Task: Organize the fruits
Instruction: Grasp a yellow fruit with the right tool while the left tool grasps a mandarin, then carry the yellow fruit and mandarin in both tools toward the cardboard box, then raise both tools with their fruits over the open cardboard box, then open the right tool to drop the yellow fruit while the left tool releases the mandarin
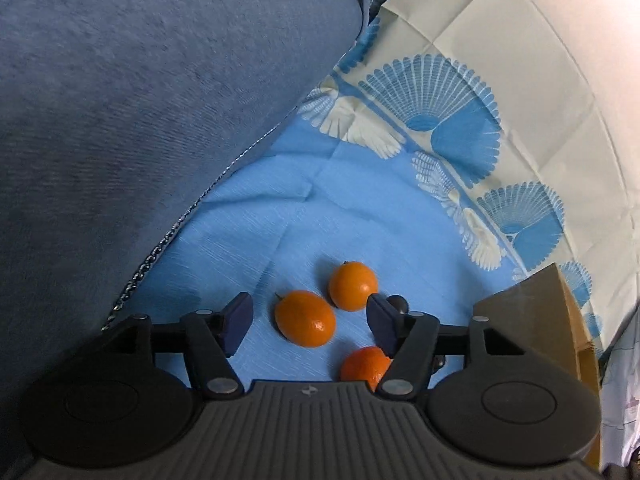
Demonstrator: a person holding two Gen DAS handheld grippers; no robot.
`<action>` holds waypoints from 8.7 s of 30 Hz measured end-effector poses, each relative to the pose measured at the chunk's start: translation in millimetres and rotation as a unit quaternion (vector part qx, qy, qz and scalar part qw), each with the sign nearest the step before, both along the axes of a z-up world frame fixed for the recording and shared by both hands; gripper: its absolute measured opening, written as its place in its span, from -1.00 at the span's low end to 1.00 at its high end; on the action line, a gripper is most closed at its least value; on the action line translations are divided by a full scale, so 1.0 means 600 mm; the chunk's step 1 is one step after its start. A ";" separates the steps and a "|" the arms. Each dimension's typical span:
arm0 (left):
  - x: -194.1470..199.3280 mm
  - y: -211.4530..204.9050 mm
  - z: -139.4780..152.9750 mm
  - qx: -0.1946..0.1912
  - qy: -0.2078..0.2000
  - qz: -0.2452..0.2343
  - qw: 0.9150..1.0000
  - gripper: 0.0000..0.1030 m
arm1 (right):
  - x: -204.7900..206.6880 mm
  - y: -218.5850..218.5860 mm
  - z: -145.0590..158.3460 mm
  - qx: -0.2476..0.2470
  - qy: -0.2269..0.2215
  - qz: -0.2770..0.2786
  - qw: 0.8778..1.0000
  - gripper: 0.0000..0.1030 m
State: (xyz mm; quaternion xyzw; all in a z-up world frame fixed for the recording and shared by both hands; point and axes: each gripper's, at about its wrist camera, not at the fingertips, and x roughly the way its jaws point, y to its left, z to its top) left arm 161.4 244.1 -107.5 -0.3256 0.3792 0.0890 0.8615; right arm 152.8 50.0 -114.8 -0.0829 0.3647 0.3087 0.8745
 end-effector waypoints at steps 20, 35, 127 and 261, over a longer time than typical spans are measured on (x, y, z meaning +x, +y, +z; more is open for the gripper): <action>0.028 -0.047 -0.016 0.098 0.019 -0.010 0.995 -0.15 | -0.133 -0.087 0.103 -0.047 -0.015 0.009 0.999 -0.48; -0.057 -0.093 0.050 0.179 0.063 -0.124 0.974 -0.15 | -0.117 -0.076 0.062 -0.069 0.023 -0.031 0.997 -0.48; -0.072 -0.165 0.024 0.188 0.110 -0.242 0.945 -0.16 | -0.117 -0.133 0.119 -0.007 -0.060 -0.094 0.994 -0.48; -0.074 -0.503 0.128 0.203 -0.229 -0.345 0.887 -0.16 | -0.032 -0.519 0.217 0.037 -0.204 -0.299 0.932 -0.48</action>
